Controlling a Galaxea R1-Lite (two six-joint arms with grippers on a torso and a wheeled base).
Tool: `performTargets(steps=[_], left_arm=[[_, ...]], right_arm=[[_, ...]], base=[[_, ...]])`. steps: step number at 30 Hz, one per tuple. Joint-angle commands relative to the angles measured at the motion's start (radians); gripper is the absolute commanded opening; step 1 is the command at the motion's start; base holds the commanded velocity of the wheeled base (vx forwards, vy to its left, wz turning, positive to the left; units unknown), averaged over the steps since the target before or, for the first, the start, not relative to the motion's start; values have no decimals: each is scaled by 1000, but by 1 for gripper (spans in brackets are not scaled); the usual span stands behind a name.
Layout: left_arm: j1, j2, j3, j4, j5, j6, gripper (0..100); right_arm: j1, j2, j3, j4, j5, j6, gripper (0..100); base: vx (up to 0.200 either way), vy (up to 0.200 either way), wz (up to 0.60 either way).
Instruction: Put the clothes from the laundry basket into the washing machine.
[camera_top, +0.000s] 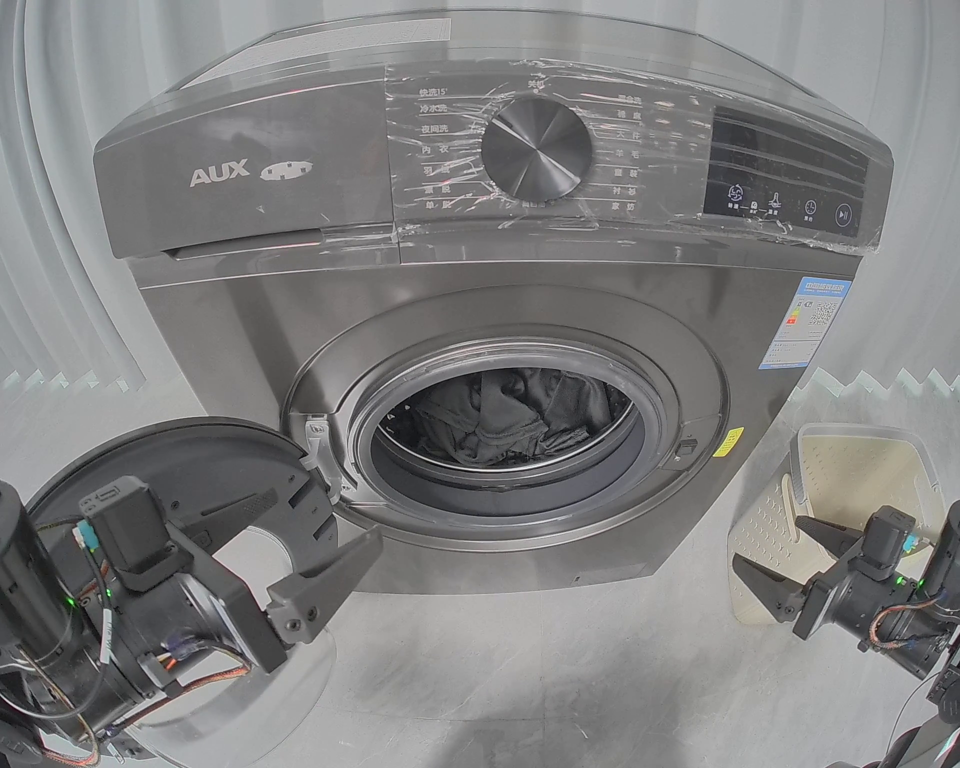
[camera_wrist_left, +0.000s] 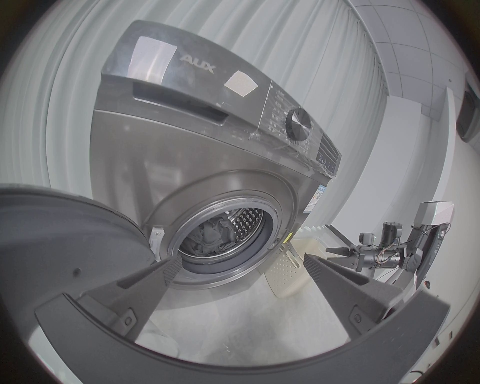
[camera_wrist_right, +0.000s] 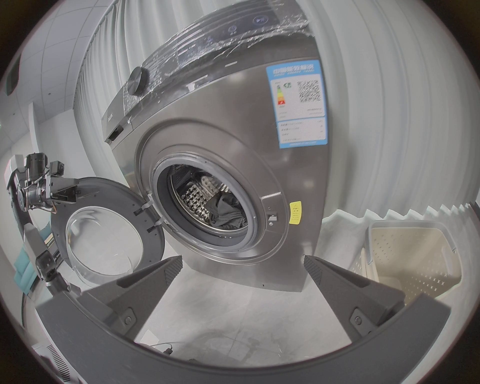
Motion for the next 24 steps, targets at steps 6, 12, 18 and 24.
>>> performTargets(steps=[6,12,18,24], left_arm=[[46,-127,81,-3,2,118,100],[94,-242,130,12,1,163,100],[141,-355,151,72,4,236,100],[186,-470,193,112,4,243,100]], right_arm=[[-48,-216,16,117,1,-4,100],[-46,-365,16,285,1,-10,100],[-69,-553,11,466,-1,-56,100],[-131,-741,10,641,-5,-73,100]], base=[[-67,0,0],[-200,0,0],[-200,0,0],[-200,0,0]])
